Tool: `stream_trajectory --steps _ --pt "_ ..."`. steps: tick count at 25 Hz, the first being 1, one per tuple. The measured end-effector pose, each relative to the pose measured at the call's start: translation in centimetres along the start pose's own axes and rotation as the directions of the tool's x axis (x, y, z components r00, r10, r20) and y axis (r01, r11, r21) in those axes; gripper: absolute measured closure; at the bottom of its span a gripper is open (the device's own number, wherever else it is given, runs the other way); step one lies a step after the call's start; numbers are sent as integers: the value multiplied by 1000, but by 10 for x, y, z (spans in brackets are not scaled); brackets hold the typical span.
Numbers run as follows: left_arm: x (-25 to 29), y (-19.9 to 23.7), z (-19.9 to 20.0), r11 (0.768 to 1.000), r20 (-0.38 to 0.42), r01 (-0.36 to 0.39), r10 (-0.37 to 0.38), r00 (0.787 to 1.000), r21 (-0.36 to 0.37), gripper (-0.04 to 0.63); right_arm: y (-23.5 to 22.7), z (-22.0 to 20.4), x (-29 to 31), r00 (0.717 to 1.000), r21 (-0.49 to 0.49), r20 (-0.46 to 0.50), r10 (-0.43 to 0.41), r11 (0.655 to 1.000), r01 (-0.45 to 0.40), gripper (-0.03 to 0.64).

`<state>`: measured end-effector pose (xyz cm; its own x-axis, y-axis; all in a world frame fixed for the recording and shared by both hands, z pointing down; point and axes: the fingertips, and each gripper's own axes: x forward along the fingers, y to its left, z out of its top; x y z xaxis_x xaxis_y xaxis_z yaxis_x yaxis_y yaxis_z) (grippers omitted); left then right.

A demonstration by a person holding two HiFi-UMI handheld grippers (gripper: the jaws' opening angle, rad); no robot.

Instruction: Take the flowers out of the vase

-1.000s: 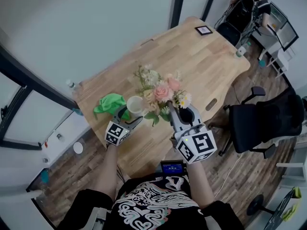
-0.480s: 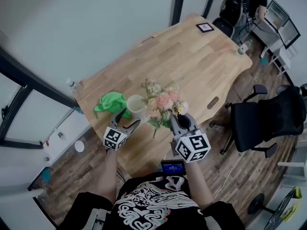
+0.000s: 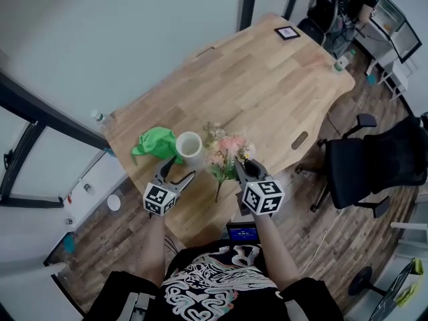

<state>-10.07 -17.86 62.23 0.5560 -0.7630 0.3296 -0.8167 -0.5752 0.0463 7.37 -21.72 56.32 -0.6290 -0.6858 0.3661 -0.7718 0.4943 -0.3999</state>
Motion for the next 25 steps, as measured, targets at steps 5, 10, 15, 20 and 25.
stream_trajectory --steps 5,10,15,20,25 --pt "-3 -4 -9 999 -15 -7 7 1000 -40 239 -12 -38 22 993 -97 -110 -36 995 25 541" --pt "-3 -8 -24 998 -47 -8 5 999 -66 239 -24 -67 38 984 -59 -175 -45 998 35 541" --pt "-3 -2 -36 996 -74 -35 29 997 -87 305 -28 -74 52 981 -21 -192 -35 999 32 541" --pt "-5 2 -40 998 -114 -46 41 993 -49 501 -30 -80 57 966 -76 -255 -41 997 22 540" --pt "1 -4 -43 999 -135 -11 4 991 -53 592 -31 -84 59 958 -128 -278 -70 991 35 520"
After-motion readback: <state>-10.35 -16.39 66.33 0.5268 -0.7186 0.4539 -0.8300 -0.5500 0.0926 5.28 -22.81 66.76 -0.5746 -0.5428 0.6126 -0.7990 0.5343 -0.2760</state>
